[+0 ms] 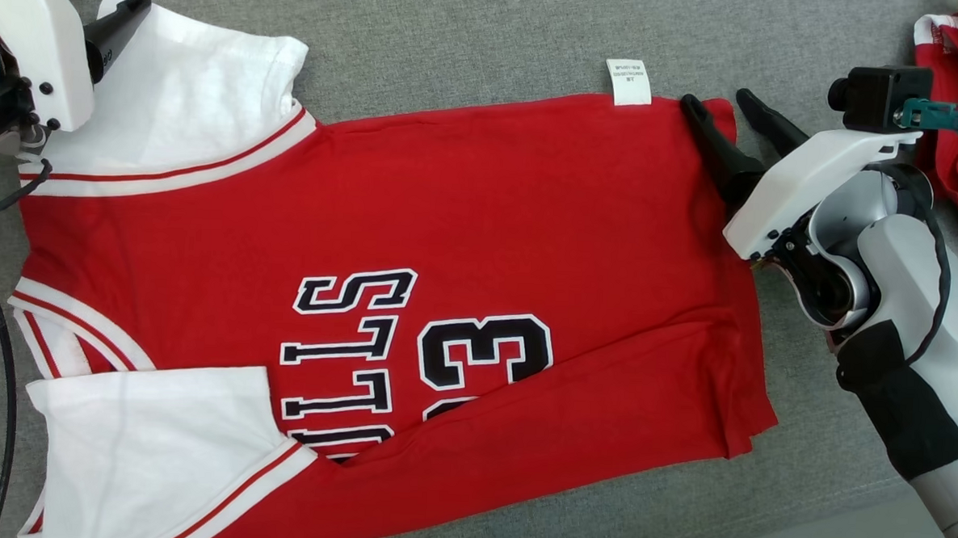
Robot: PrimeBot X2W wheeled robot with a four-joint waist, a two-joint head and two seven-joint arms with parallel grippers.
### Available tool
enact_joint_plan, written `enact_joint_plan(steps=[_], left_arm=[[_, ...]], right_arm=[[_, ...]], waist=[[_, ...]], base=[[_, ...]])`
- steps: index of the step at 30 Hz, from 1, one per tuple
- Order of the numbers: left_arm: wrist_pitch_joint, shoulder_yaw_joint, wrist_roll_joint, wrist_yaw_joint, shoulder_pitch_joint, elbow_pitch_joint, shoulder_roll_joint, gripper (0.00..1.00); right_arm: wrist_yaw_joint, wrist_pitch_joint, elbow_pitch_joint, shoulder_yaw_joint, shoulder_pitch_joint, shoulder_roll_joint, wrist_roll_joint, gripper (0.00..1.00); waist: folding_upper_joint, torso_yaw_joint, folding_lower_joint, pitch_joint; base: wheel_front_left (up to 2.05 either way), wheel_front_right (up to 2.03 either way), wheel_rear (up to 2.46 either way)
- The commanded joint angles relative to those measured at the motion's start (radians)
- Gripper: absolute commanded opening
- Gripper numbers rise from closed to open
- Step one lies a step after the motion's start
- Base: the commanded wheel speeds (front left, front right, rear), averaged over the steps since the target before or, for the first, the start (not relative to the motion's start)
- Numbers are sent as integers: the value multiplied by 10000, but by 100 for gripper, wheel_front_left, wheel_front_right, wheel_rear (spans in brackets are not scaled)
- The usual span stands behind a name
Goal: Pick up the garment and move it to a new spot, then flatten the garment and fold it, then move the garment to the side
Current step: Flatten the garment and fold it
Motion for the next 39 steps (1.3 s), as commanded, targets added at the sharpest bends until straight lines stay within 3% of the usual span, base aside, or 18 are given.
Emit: enact_joint_plan(steps=[1, 13, 14, 15, 16, 39], left_arm=[[61, -156, -169, -11, -219, 54, 32, 100], [10, -1017, -880, -12, -571, 433, 103, 100], [-13, -1040, -939, -12, -595, 468, 81, 89], [-39, -1059, -1003, -12, -618, 509, 59, 42], [-72, -1098, -1051, -12, -643, 521, 35, 1], [-558, -2055, -2186, -12, -930, 464, 189, 0]], right_arm=[[4, 138, 67, 309, 87, 0, 209, 100], [27, 240, -575, 1687, 71, -656, 1444, 100], [27, 186, -560, 1764, 63, -711, 1503, 100], [26, 159, -539, 1846, 42, -751, 1529, 100], [26, 130, -518, 1911, 29, -791, 1574, 100], [27, 255, -638, 3279, -166, -1197, 2772, 100]], waist=[[0, 8, 0, 40], [0, 69, 0, 82], [0, 72, 0, 86], [0, 77, 0, 88], [0, 82, 0, 89], [0, 231, 0, -103]], base=[[0, 0, 0], [0, 0, 0], [0, 0, 0], [0, 0, 0], [0, 0, 0], [0, 0, 0]])
